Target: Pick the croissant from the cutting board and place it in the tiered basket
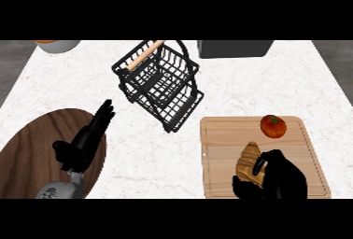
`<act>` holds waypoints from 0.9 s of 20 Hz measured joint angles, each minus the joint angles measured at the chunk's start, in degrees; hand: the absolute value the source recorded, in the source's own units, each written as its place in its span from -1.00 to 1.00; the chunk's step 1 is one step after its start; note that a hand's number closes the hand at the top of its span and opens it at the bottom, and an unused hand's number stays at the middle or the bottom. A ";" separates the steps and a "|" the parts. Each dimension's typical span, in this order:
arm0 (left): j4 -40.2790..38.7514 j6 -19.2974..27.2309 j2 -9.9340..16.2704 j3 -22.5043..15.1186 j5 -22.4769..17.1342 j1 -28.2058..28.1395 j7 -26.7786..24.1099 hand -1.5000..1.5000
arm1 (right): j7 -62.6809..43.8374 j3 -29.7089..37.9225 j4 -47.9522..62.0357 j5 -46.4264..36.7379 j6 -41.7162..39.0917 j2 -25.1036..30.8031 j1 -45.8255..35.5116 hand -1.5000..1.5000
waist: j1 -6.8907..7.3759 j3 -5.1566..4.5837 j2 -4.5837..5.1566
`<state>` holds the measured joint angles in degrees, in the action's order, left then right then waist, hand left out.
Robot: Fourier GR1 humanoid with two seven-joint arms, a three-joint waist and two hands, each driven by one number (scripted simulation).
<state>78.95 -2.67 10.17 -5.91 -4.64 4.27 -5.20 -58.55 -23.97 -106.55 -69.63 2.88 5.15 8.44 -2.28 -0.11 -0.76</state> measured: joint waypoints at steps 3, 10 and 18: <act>0.23 0.22 -0.37 -0.12 0.09 -0.27 -0.03 0.00 | -0.05 -3.40 -9.05 -2.93 2.23 -2.49 2.00 1.00 | 0.15 0.02 -0.05; -0.34 -0.87 -0.50 -0.08 0.12 0.96 0.02 0.00 | -5.19 -13.87 -21.74 -14.04 -1.32 -4.40 -5.25 1.00 | 1.75 0.00 0.42; -0.85 -0.92 -1.62 -1.09 1.19 2.98 0.63 0.00 | -10.61 -8.52 -17.82 -8.88 -6.17 -4.56 -27.26 1.00 | 3.47 -0.06 0.83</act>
<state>78.10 -3.60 8.54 -7.00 -3.45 7.25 -4.57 -69.16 -32.49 -124.37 -78.51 -3.29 0.59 -18.82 1.19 -0.17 0.07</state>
